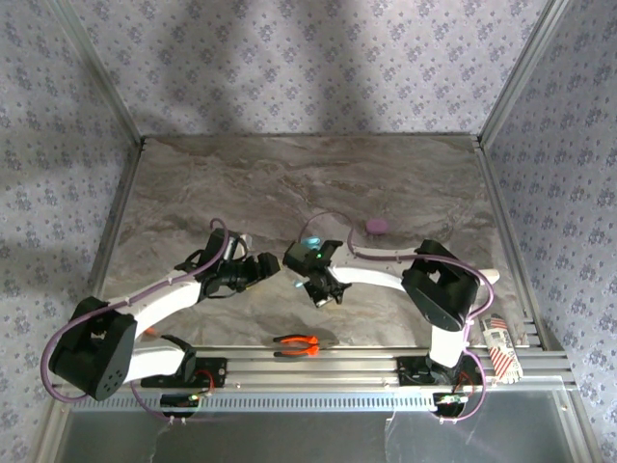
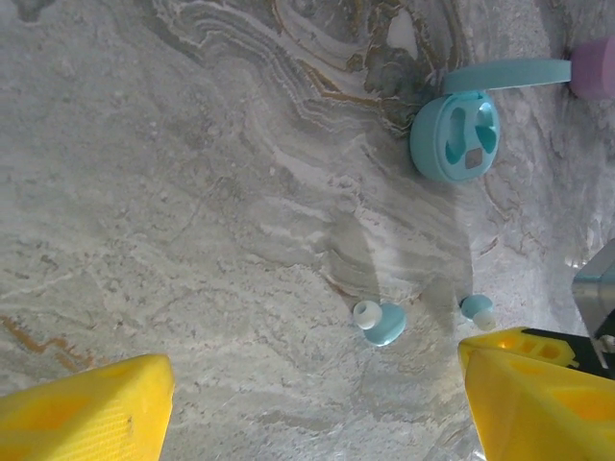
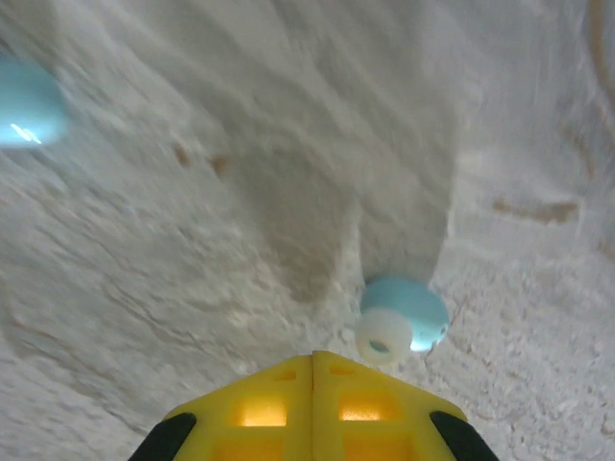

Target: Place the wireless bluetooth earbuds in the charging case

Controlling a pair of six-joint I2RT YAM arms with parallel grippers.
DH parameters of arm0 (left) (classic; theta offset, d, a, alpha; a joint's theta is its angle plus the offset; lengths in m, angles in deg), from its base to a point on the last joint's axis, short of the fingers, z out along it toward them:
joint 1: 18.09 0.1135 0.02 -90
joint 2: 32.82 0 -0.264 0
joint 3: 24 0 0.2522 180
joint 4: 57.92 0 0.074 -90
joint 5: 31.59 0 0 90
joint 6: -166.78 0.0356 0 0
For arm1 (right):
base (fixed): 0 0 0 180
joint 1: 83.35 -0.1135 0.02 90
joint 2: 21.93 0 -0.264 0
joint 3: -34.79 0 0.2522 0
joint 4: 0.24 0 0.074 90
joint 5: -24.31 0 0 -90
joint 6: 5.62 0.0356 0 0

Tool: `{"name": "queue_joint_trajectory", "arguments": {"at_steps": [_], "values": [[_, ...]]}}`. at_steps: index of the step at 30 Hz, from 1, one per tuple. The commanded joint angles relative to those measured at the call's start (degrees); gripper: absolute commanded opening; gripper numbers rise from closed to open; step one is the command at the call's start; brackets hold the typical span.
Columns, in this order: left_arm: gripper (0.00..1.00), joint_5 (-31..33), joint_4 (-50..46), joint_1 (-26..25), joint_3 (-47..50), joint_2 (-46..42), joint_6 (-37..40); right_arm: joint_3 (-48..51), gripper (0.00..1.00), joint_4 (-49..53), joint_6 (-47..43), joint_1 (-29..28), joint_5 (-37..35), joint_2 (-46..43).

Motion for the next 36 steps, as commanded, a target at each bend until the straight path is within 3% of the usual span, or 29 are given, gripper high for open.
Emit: {"name": "queue_joint_trajectory", "arguments": {"at_steps": [1, 7, 9, 17, 19, 22, 27, 31, 36], "values": [[0.8, 0.1, 0.6, -0.4, 0.5, -1.6, -0.1, 3.0, 0.07, 1.9, 3.8, -0.3, -0.2, -3.4], [0.79, 0.2, 0.3, -0.5, 0.5, -2.0, -0.1, 4.3, 0.16, 0.4, 5.6, 1.0, -0.6, -8.5], [0.8, 0.3, 0.2, -0.6, 0.4, -2.0, -0.2, 4.5, 0.26, -0.4, 6.1, 2.7, -0.5, -9.4], [0.79, 0.7, -1.1, -0.6, -0.6, -2.5, 0.2, 6.8, 0.25, -5.7, 4.8, 9.4, 7.3, -10.3], [0.79, 0.8, -1.2, -0.6, -0.7, -2.2, 0.3, 7.2, 0.3, -6.7, 4.4, 10.6, 9.6, -10.2], [0.8, 0.5, -0.8, -0.6, -0.9, -1.7, 0.2, 6.6, 0.48, -6.6, 4.6, 11.5, 10.4, -10.7], [0.8, 0.5, -0.5, -0.6, -0.8, -1.5, 0.2, 6.1, 0.6, -7.3, 4.7, 12.2, 11.5, -10.2], [0.79, 0.5, -0.3, -0.6, -0.7, -1.3, 0.3, 5.6, 0.62, -7.0, 4.8, 12.3, 10.5, -8.3], [0.79, 0.4, -0.1, -0.6, -0.5, -1.2, 0.3, 5.4, 0.57, -7.7, 4.7, 12.3, 10.7, -6.6]]}}
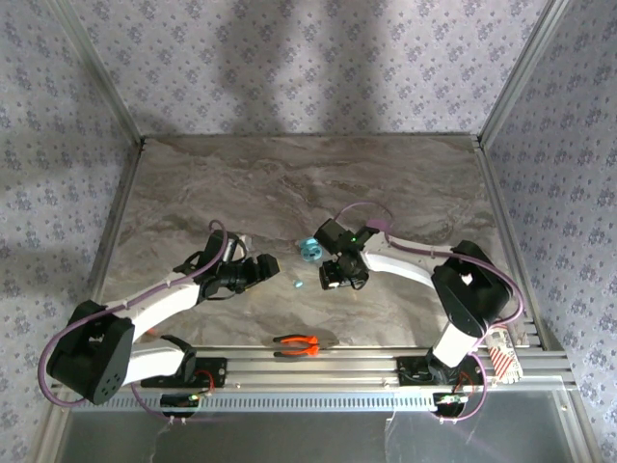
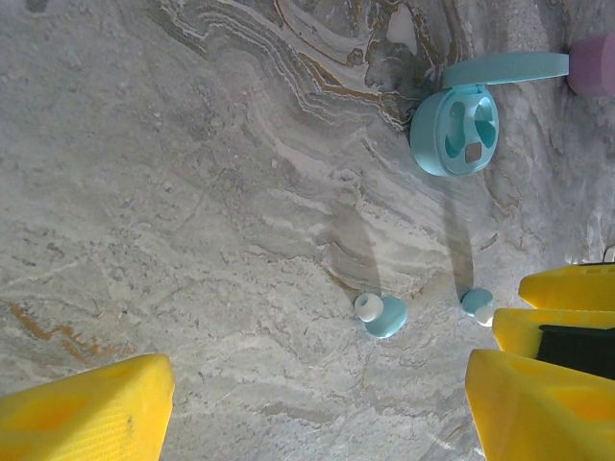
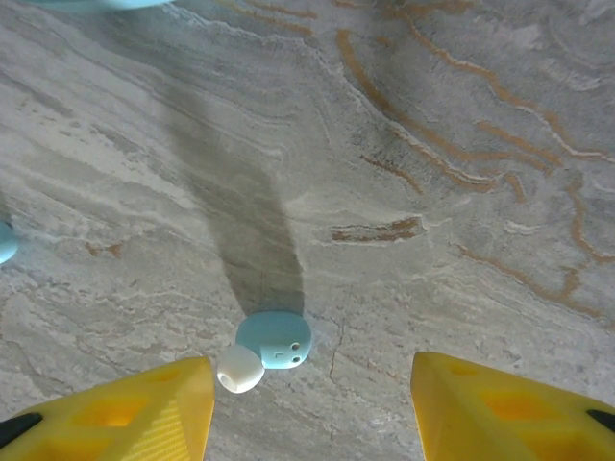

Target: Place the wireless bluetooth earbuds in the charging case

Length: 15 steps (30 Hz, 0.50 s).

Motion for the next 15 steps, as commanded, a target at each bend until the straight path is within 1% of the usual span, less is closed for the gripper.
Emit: {"name": "queue_joint_trajectory", "arguments": {"at_steps": [1, 4, 10, 13, 15], "values": [[0.79, 0.2, 0.1, -0.4, -1.1, 0.0, 0.4, -1.2, 0.56, 0.1, 0.3, 0.2, 0.4, 1.6], [0.79, 0.2, 0.2, -0.4, -1.0, 0.0, 0.4, -1.1, 0.53, 0.0, 0.3, 0.1, 0.5, 2.0], [0.8, 0.3, 0.3, -0.4, -0.5, -0.3, 0.2, 1.0, 0.37, 0.6, 0.6, 0.1, -0.6, 0.6], [0.79, 0.1, 0.8, -0.4, -0.4, 0.2, 0.1, 2.1, 0.26, 1.1, 0.9, 0.3, -1.7, -0.2], [0.79, -0.1, 1.1, -0.4, -0.4, 0.4, 0.0, 2.8, 0.25, 1.6, 1.1, 0.4, -2.7, -0.4]]}}
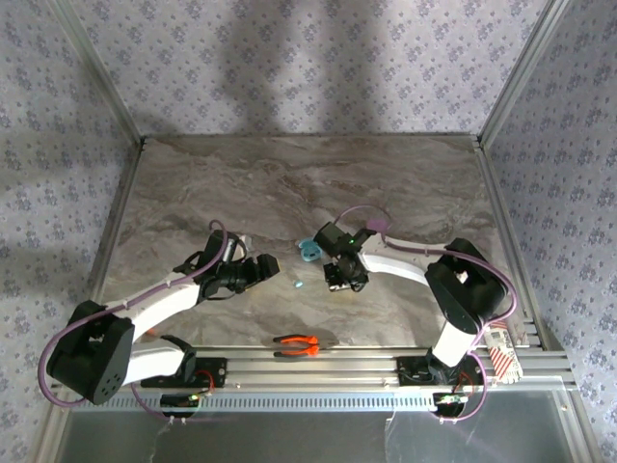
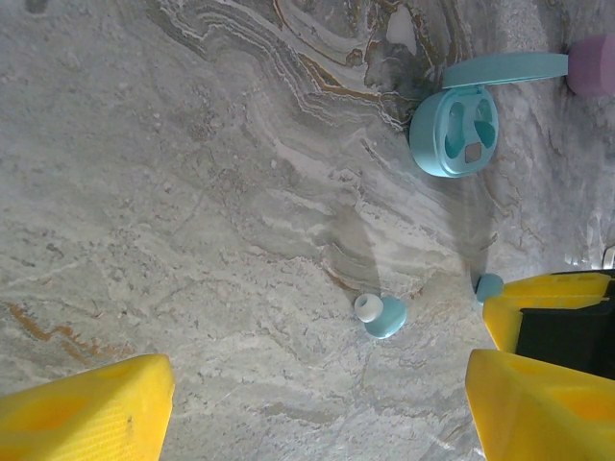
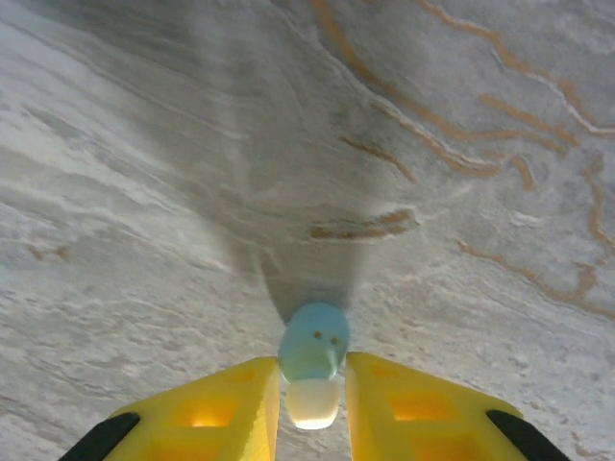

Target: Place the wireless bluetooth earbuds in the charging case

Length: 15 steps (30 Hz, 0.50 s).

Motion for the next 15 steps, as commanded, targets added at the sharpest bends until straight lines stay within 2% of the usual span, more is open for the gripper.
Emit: {"name": "queue_joint_trajectory", "arguments": {"at_steps": [1, 9, 12, 15], "values": [[0.79, -0.1, 1.1, -0.4, -0.4, 0.4, 0.0, 1.8, 0.23, 2.1, 0.7, 0.4, -2.4, -1.7], [0.79, -0.1, 1.1, -0.4, -0.5, 0.7, 0.0, 8.1, 0.23, -2.4, 1.5, 3.9, 0.6, -6.5], [0.8, -0.3, 1.5, -0.4, -0.5, 0.9, -0.1, 10.2, 0.32, -4.3, -0.4, 6.9, 4.5, -7.1], [0.79, -0.2, 1.1, -0.6, -0.8, 0.8, 0.0, 11.7, 0.32, -5.2, -0.9, 9.3, 6.4, -8.1]]}}
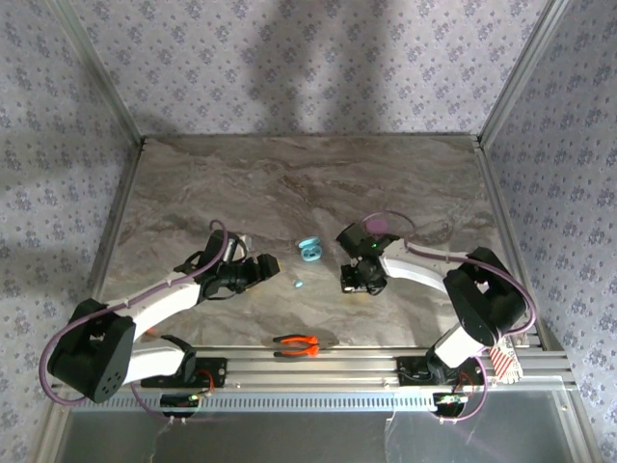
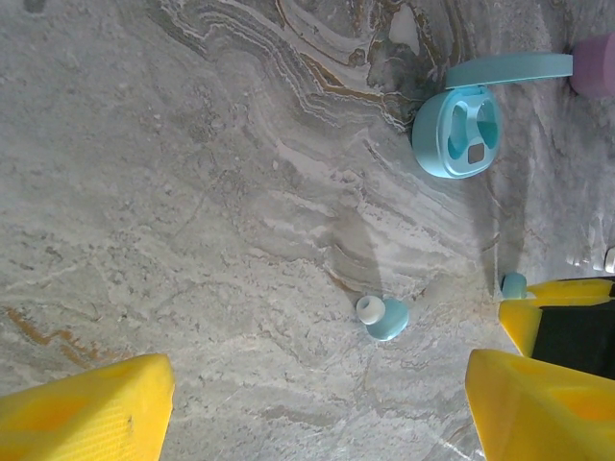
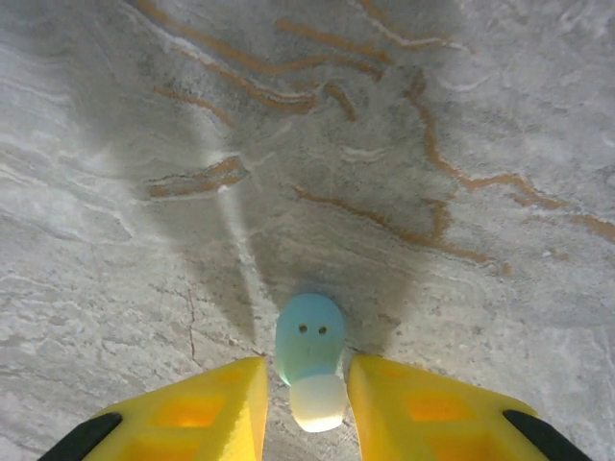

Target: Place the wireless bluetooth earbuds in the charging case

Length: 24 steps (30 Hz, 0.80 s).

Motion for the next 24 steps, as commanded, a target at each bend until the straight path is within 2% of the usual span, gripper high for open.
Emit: {"name": "queue_joint_trajectory", "arguments": {"at_steps": [1, 3, 14, 19, 24], "values": [[0.8, -0.3, 0.7, -0.5, -0.8, 0.1, 0.1, 2.5, 0.32, -0.3, -1.2, 3.0, 1.7, -1.5], [0.79, -0.2, 0.6, -0.5, -0.7, 0.1, 0.1, 3.7, 0.3, -0.9, -1.3, 5.1, 3.4, -3.0], [0.8, -0.3, 0.8, -0.5, -1.1, 0.8, 0.1, 11.1, 0.3, -9.7, -0.7, 19.3, 22.5, -5.9], [0.8, -0.3, 0.8, -0.7, -1.3, 0.9, 0.1, 11.7, 0.31, -7.6, -2.2, 23.3, 23.1, -7.5], [0.8, -0.3, 0.8, -0.7, -1.5, 1.1, 0.1, 11.1, 0.33, -5.7, -2.9, 24.2, 23.2, -10.0]]}}
